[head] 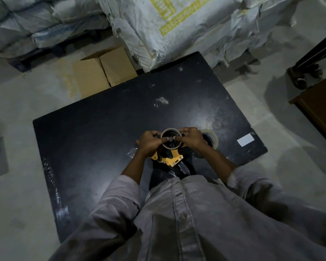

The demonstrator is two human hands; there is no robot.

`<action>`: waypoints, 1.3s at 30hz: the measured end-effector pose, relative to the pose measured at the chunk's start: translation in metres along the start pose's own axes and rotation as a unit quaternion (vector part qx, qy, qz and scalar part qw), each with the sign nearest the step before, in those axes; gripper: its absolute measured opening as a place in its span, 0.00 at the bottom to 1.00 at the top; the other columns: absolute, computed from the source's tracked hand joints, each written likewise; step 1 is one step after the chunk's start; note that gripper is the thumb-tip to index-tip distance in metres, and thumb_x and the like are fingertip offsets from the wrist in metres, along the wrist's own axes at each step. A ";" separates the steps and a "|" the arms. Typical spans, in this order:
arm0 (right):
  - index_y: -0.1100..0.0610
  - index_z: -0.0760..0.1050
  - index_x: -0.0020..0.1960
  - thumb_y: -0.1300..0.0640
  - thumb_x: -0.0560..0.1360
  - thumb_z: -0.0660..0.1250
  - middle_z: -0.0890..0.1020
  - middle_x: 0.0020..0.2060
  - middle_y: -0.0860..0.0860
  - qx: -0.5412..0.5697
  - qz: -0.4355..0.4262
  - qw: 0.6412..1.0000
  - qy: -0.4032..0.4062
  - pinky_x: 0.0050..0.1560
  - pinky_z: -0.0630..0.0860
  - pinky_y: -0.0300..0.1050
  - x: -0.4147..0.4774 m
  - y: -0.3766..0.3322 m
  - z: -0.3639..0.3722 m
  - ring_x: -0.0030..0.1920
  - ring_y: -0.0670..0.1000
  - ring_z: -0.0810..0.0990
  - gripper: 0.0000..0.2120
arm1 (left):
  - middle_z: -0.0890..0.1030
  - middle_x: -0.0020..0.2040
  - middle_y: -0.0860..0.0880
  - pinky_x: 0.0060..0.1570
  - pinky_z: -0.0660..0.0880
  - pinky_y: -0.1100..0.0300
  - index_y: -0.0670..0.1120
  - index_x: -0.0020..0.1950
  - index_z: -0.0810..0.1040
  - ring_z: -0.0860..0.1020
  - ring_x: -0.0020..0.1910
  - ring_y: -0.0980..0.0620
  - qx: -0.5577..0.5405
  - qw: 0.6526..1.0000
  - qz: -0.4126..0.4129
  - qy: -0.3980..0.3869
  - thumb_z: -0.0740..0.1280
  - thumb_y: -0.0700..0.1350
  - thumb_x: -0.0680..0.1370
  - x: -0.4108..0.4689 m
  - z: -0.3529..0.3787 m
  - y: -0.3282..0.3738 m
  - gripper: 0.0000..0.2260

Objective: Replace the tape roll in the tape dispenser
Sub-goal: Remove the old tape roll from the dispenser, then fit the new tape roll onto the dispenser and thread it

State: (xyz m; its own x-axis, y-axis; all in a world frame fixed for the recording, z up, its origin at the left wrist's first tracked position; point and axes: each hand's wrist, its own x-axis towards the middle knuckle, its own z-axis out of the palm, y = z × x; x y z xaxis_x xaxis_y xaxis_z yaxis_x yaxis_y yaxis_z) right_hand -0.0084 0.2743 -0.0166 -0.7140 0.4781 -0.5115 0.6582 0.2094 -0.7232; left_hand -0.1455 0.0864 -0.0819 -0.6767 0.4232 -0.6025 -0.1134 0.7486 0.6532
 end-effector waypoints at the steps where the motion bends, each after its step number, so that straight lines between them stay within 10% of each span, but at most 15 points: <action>1: 0.58 0.88 0.63 0.55 0.75 0.85 0.92 0.51 0.54 0.014 0.006 1.000 -0.003 0.40 0.86 0.36 0.000 0.001 0.000 0.44 0.47 0.90 0.18 | 0.88 0.42 0.63 0.67 0.79 0.34 0.68 0.48 0.88 0.87 0.52 0.51 -0.007 1.000 -0.002 0.002 0.77 0.80 0.53 -0.003 -0.001 0.003 0.28; 6: 0.59 0.89 0.61 0.54 0.68 0.90 0.92 0.50 0.55 0.028 0.044 0.998 0.018 0.55 0.90 0.58 0.002 0.003 0.004 0.49 0.54 0.92 0.25 | 0.88 0.42 0.62 0.70 0.77 0.33 0.66 0.46 0.88 0.86 0.54 0.49 0.001 1.000 -0.003 0.019 0.79 0.76 0.56 -0.009 0.000 0.010 0.23; 12: 0.54 0.89 0.55 0.54 0.69 0.89 0.92 0.47 0.51 -0.019 0.002 0.998 0.065 0.53 0.90 0.55 -0.004 -0.004 0.007 0.47 0.51 0.91 0.17 | 0.87 0.50 0.56 0.75 0.59 0.39 0.58 0.41 0.82 0.81 0.64 0.48 0.096 0.992 0.015 0.084 0.80 0.61 0.73 -0.045 0.000 0.045 0.11; 16: 0.54 0.90 0.49 0.50 0.74 0.85 0.91 0.42 0.52 0.068 0.019 0.998 -0.004 0.52 0.90 0.62 -0.011 -0.008 -0.006 0.46 0.56 0.92 0.09 | 0.91 0.45 0.53 0.74 0.75 0.38 0.52 0.48 0.91 0.89 0.54 0.49 -0.059 0.998 0.020 -0.023 0.80 0.65 0.72 -0.063 -0.019 0.056 0.18; 20: 0.56 0.88 0.55 0.57 0.80 0.81 0.89 0.36 0.43 0.147 0.000 0.987 -0.071 0.38 0.81 0.35 -0.022 -0.019 -0.025 0.37 0.41 0.88 0.06 | 0.92 0.49 0.45 0.62 0.85 0.46 0.46 0.55 0.92 0.90 0.53 0.46 -0.146 0.985 0.062 -0.074 0.79 0.63 0.77 -0.084 -0.040 0.067 0.21; 24: 0.59 0.87 0.66 0.59 0.79 0.81 0.93 0.52 0.50 0.178 -0.023 0.981 -0.073 0.47 0.84 0.37 -0.022 -0.025 -0.038 0.50 0.44 0.91 0.16 | 0.92 0.49 0.46 0.46 0.84 0.64 0.41 0.55 0.90 0.91 0.49 0.53 -0.199 0.976 0.076 -0.030 0.75 0.54 0.83 -0.088 -0.043 0.068 0.15; 29: 0.53 0.88 0.65 0.49 0.77 0.83 0.92 0.56 0.51 0.231 -0.026 0.973 0.018 0.54 0.90 0.49 -0.017 -0.033 -0.060 0.55 0.52 0.92 0.18 | 0.91 0.54 0.55 0.64 0.84 0.46 0.52 0.60 0.90 0.88 0.58 0.54 -0.171 0.978 0.098 0.070 0.73 0.69 0.79 -0.081 -0.040 0.073 0.23; 33: 0.53 0.89 0.60 0.45 0.75 0.85 0.92 0.50 0.55 0.225 0.030 0.964 0.138 0.46 0.89 0.45 0.005 -0.023 -0.069 0.46 0.53 0.93 0.18 | 0.91 0.51 0.58 0.65 0.84 0.45 0.55 0.57 0.91 0.88 0.55 0.56 -0.129 0.979 0.104 0.121 0.73 0.68 0.77 -0.077 -0.025 0.064 0.20; 39: 0.57 0.89 0.59 0.50 0.75 0.83 0.91 0.43 0.55 0.130 0.090 0.981 0.110 0.53 0.91 0.60 0.064 0.019 -0.057 0.40 0.55 0.93 0.16 | 0.90 0.46 0.60 0.60 0.85 0.43 0.58 0.52 0.90 0.88 0.51 0.54 -0.107 0.969 0.103 0.196 0.73 0.63 0.78 -0.070 0.003 0.035 0.12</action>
State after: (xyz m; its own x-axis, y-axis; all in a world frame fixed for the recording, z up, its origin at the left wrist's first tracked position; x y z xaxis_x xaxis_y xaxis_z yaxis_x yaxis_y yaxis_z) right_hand -0.0286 0.3573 -0.0368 -0.5032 0.6665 -0.5501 0.6652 -0.1076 -0.7389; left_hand -0.0997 0.0852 -0.0183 -0.9206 0.2950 -0.2559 -0.0666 0.5272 0.8471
